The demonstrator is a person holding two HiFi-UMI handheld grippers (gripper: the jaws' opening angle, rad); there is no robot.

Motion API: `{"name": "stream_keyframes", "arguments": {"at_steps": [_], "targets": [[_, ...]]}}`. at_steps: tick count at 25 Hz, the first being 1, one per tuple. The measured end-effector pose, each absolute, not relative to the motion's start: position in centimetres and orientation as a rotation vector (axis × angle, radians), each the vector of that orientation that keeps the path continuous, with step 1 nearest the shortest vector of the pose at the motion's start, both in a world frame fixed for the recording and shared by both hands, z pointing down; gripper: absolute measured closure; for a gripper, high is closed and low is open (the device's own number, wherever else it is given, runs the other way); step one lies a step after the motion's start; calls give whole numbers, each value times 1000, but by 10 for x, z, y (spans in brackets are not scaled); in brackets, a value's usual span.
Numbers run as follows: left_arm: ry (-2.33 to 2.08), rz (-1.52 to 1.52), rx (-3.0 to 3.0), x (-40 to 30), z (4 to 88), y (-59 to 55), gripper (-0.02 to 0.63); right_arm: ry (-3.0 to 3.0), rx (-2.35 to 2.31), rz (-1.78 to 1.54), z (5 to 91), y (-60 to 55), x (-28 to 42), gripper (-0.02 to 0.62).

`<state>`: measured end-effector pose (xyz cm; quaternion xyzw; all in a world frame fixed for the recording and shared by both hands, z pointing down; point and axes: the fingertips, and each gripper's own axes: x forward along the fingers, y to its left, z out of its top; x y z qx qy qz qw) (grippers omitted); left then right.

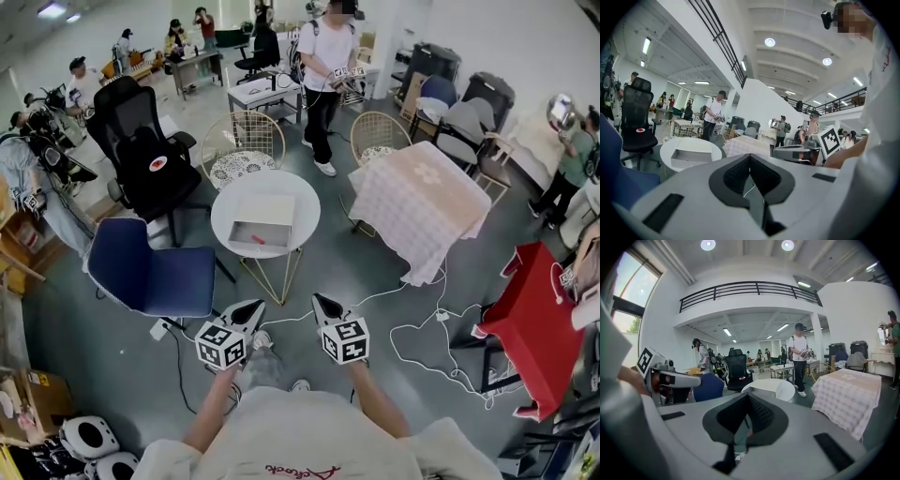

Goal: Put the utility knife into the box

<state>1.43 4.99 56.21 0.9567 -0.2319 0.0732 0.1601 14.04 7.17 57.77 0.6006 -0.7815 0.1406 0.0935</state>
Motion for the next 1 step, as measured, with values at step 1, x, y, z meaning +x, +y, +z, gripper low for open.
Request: {"name": "stream_keyframes", "arguments": {"at_steps": [1], "targets": [[-662, 211, 2732, 15, 562, 51, 595, -2318, 1779, 419, 578, 73, 141, 580]]}}
